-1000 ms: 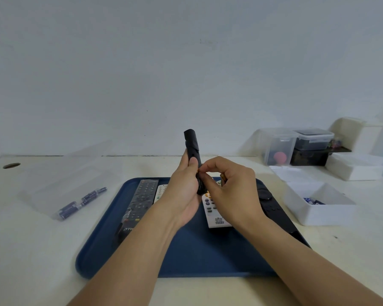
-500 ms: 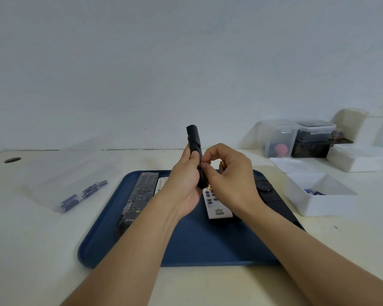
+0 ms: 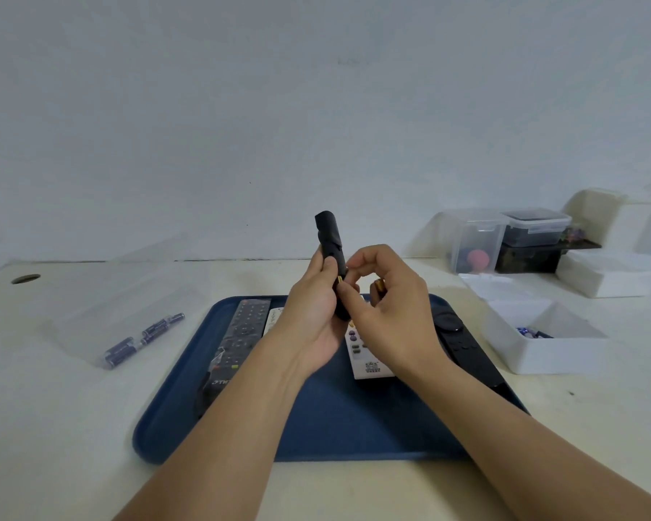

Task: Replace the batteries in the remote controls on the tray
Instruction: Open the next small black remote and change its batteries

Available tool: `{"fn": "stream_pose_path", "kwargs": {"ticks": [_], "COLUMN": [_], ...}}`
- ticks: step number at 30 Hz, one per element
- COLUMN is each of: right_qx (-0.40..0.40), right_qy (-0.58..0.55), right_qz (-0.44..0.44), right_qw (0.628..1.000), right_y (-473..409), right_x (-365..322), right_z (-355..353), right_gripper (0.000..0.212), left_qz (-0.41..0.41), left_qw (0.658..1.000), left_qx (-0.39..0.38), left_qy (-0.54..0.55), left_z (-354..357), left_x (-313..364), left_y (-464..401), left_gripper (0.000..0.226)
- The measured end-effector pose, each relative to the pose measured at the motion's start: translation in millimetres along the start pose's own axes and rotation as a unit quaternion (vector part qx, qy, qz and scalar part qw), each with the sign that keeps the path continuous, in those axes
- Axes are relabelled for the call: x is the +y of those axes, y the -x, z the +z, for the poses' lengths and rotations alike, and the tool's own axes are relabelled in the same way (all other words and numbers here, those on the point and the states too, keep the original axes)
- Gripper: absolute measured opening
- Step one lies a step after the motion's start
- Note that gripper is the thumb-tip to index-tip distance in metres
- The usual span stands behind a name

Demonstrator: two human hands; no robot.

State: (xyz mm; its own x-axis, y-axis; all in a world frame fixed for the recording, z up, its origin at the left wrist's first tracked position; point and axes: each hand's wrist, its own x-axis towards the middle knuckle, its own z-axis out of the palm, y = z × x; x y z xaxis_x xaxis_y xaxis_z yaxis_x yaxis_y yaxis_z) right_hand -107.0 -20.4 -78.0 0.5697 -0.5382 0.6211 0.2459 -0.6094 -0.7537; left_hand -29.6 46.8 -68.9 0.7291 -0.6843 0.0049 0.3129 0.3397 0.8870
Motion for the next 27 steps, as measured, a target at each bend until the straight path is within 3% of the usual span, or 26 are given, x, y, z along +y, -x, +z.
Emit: {"fn": "stream_pose_path", "kwargs": {"ticks": [10, 15, 22, 27], "right_qx": [-0.003, -0.025, -0.001, 0.072], "right_qy": [0.136, 0.197, 0.095, 0.059], "right_qz": [-0.082, -0.071, 0.005, -0.025], "right_qw": [0.987, 0.978, 0.995, 0.995], "right_y": [-1.8, -2.0, -0.2, -2.5], "right_x": [5.9, 13.3, 13.9, 8.3], "right_z": [1.6, 10.5, 13.9, 5.3], "right_gripper": [0.012, 0.018, 0.018, 0.013], "left_qz": [-0.001, 0.023, 0.048, 0.039], "left_qw": [1.0, 0.999, 0.997, 0.999], "left_qx": [0.009, 0.021, 0.021, -0.007], "left_qy": [-0.009, -0.037, -0.051, 0.009], "left_z": [-1.4, -1.7, 1.5, 8.4], "left_x": [1.2, -2.8, -4.3, -2.3], "left_y": [1.5, -0.3, 0.1, -2.0], "left_gripper": [0.042, 0.044, 0.049, 0.045]}}
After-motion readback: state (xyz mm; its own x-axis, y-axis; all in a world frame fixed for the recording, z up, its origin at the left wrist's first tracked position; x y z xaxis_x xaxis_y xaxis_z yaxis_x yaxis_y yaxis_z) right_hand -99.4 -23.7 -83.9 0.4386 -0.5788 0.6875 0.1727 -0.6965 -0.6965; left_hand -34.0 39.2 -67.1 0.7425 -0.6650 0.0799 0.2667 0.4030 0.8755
